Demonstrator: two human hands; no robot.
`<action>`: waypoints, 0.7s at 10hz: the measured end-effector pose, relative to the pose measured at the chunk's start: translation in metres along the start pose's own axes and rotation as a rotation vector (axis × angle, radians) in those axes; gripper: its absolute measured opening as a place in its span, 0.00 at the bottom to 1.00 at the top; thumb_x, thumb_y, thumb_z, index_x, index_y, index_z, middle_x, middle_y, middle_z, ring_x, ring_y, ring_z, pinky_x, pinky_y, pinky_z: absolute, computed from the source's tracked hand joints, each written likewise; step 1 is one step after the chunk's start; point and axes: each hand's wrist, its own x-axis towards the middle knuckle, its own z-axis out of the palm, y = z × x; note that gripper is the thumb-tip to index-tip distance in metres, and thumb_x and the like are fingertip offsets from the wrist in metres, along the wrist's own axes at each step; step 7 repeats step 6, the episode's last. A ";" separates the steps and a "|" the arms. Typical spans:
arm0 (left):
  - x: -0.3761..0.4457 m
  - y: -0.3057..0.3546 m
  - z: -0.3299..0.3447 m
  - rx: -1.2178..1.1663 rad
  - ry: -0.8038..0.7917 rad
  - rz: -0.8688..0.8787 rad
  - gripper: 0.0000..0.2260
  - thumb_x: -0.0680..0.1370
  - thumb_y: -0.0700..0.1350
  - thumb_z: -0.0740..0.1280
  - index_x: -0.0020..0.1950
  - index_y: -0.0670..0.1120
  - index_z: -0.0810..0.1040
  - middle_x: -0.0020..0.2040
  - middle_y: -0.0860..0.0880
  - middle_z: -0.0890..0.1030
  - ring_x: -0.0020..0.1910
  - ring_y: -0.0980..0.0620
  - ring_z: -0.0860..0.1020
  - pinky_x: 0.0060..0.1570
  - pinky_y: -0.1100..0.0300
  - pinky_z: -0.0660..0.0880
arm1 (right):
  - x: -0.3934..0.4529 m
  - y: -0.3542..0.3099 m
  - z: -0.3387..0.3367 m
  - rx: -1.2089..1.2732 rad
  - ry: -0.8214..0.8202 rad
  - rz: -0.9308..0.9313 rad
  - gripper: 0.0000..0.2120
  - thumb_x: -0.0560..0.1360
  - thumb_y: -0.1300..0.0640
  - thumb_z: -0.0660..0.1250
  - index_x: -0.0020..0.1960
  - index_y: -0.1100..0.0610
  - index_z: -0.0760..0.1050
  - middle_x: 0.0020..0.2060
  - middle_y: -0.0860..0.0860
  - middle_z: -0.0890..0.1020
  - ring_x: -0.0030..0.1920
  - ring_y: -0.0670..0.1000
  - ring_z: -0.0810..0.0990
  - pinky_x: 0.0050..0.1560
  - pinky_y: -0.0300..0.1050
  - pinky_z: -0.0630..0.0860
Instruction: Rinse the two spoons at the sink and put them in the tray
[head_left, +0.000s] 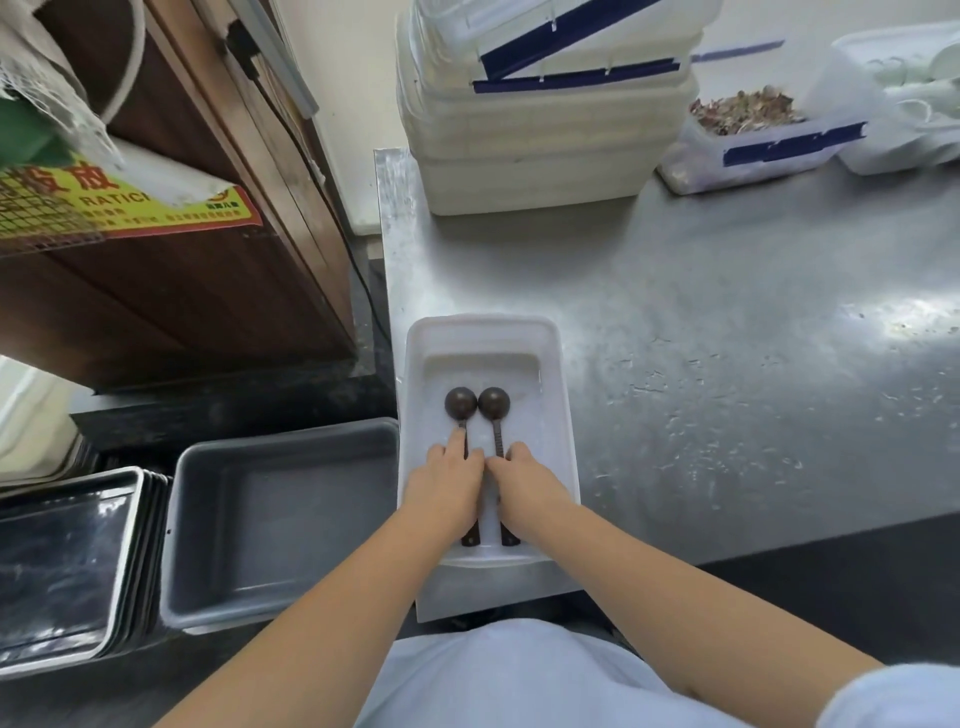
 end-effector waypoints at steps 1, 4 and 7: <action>-0.003 0.000 0.002 0.048 -0.002 0.023 0.23 0.74 0.42 0.68 0.67 0.47 0.65 0.75 0.43 0.57 0.62 0.42 0.66 0.44 0.52 0.70 | 0.000 0.004 -0.002 -0.048 0.007 -0.029 0.19 0.75 0.67 0.62 0.64 0.57 0.69 0.59 0.57 0.69 0.39 0.55 0.72 0.46 0.49 0.77; -0.012 0.011 -0.002 -0.003 -0.044 -0.017 0.21 0.75 0.37 0.66 0.66 0.44 0.66 0.77 0.41 0.53 0.64 0.41 0.66 0.51 0.51 0.73 | -0.006 0.006 -0.017 -0.081 -0.035 -0.046 0.12 0.76 0.65 0.61 0.59 0.60 0.70 0.60 0.59 0.70 0.40 0.56 0.73 0.46 0.49 0.75; -0.028 0.007 -0.026 -0.122 0.139 0.067 0.25 0.77 0.44 0.65 0.72 0.45 0.61 0.79 0.41 0.50 0.75 0.43 0.57 0.60 0.49 0.72 | -0.024 -0.005 -0.033 -0.190 -0.016 -0.095 0.18 0.77 0.58 0.63 0.66 0.56 0.66 0.55 0.56 0.73 0.49 0.57 0.77 0.41 0.49 0.73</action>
